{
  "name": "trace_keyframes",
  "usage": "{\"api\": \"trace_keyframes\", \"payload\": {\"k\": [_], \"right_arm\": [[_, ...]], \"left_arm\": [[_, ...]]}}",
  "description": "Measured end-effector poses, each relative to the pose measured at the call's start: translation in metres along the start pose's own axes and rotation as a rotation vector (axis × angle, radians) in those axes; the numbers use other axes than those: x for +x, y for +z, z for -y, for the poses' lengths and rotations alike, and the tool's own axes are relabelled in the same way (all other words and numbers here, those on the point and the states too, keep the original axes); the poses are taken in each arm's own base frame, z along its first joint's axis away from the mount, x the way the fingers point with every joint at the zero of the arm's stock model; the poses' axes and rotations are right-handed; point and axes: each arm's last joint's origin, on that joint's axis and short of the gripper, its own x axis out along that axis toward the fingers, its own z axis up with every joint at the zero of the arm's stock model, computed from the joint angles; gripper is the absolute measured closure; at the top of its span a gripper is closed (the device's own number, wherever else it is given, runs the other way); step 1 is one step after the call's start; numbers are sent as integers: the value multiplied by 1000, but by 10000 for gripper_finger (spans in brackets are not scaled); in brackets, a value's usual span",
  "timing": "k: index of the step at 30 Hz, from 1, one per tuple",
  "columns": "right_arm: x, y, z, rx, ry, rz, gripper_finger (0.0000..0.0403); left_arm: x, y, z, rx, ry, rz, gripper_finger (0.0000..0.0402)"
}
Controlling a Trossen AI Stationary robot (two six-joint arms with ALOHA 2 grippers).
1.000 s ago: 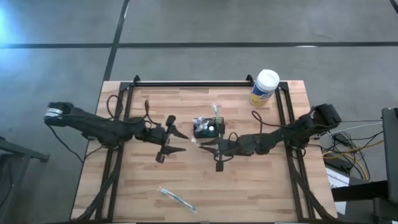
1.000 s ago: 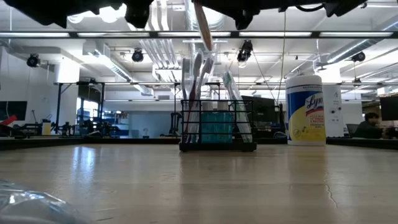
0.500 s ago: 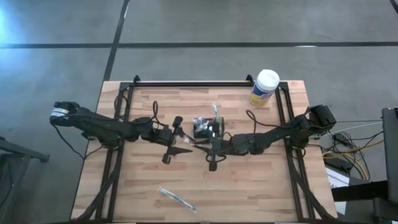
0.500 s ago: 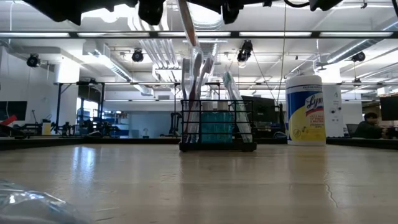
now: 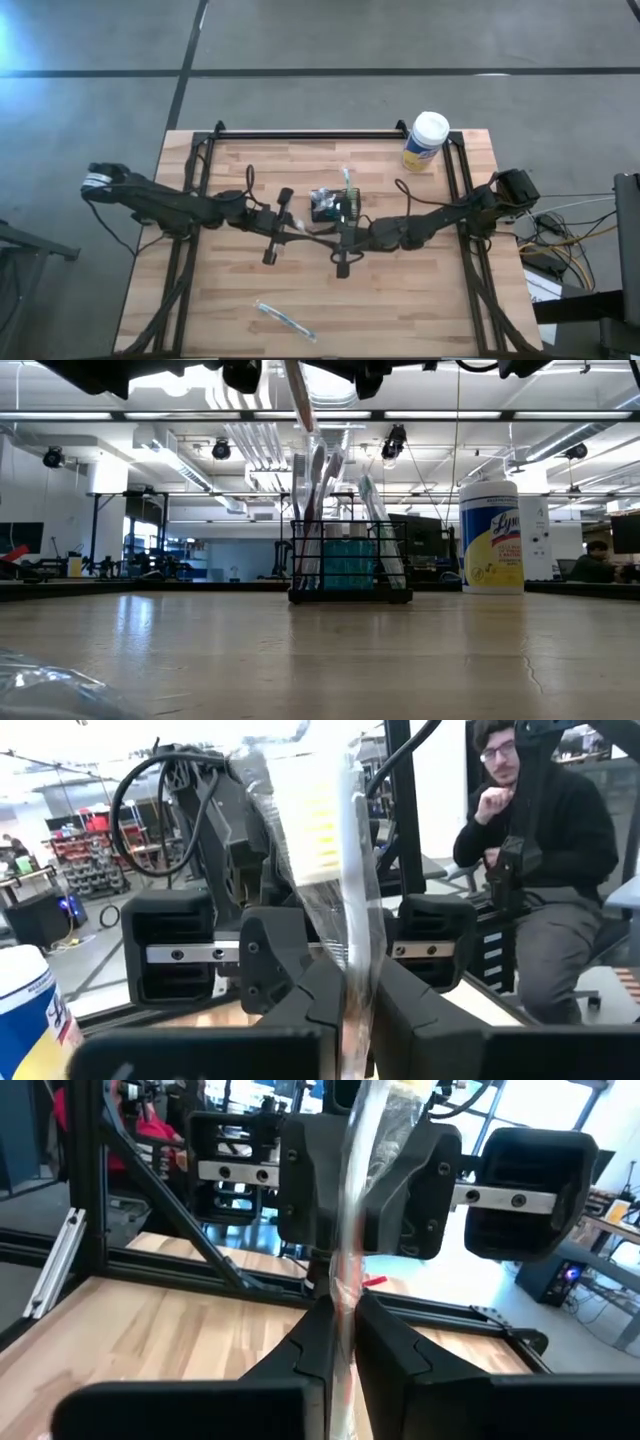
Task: Pick & Place toothbrushing station
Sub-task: Put the orange toothbrush into the wire organizer
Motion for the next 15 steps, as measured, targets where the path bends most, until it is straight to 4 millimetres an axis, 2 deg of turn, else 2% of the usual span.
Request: {"api": "trace_keyframes", "payload": {"k": [10, 15], "right_arm": [[0, -5, 1, 20, -12, -53, 288], [-3, -4, 2, 19, -11, -72, 258]], "left_arm": [[-16, 11, 4, 10, 3, -53, 377], [-33, 20, 9, 56, 48, -73, 377]]}}
